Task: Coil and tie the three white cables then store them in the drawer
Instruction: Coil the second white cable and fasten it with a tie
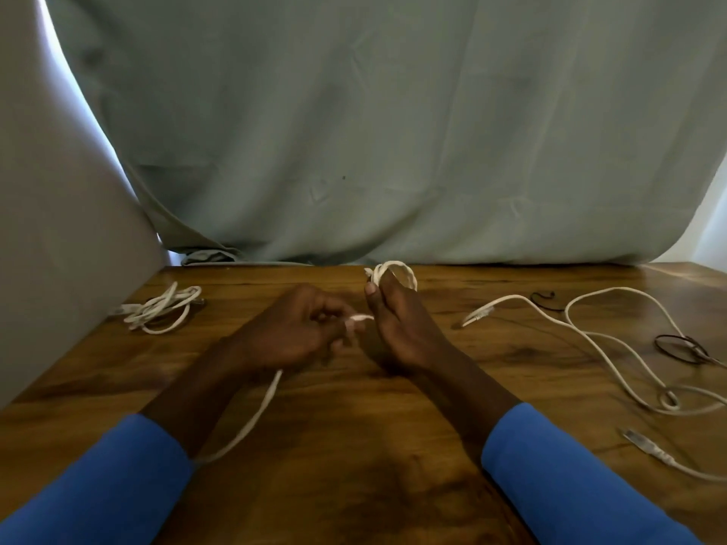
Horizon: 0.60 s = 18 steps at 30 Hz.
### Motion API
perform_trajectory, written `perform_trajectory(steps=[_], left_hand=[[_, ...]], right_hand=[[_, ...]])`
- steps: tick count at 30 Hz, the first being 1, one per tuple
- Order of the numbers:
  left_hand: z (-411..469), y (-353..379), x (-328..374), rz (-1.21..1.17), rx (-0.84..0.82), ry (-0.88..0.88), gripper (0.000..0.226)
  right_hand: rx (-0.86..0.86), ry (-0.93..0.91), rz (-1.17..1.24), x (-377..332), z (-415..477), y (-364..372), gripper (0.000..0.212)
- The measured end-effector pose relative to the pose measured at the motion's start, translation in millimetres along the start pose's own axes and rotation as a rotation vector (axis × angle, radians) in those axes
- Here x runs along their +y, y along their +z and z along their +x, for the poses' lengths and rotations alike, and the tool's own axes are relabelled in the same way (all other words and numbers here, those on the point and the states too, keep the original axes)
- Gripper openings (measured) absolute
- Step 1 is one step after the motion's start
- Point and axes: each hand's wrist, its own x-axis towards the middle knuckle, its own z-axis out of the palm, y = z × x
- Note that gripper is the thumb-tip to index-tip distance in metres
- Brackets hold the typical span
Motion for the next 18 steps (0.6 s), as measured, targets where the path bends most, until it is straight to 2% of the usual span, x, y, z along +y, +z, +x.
perform_trajectory(steps=[3, 6, 9, 12, 15, 18], left_hand=[[2, -13, -14, 0.049, 0.216, 0.146, 0.013], [4, -17, -22, 0.041, 0.335, 0.234, 0.008], [5, -19, -26, 0.127, 0.431, 0.312, 0.006], [6, -19, -28, 0.3, 0.526, 0.331, 0.016], [6, -20, -33, 0.465, 0.553, 0.316, 0.029], [3, -12, -35, 0.568, 0.475, 0.271, 0.036]], right_hand=[[-0.112, -0.002, 0.067, -8, -4, 1, 0.028], [-0.18, -0.015, 0.211, -13, -4, 6, 0.035], [-0.291, 0.102, 0.562, -17, 0, 6, 0.043], [-0.428, 0.263, 0.963, -27, 1, 0, 0.041], [-0.537, 0.311, 1.324, -27, 1, -5, 0.041], [-0.497, 0.313, 1.511, -23, 2, -8, 0.042]])
